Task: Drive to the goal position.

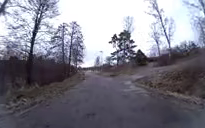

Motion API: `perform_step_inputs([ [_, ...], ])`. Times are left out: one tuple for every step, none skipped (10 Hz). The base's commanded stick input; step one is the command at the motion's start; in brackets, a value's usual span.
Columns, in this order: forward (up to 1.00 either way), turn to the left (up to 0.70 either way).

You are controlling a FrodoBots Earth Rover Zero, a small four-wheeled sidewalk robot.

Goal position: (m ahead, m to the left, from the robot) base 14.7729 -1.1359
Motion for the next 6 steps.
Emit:
perform_step_inputs([
  [0.5,0.0],
  [0.5,0.0],
  [0.5,0.0],
  [0.5,0.0],
  [0.5,0.0],
  [0.5,0.0],
])
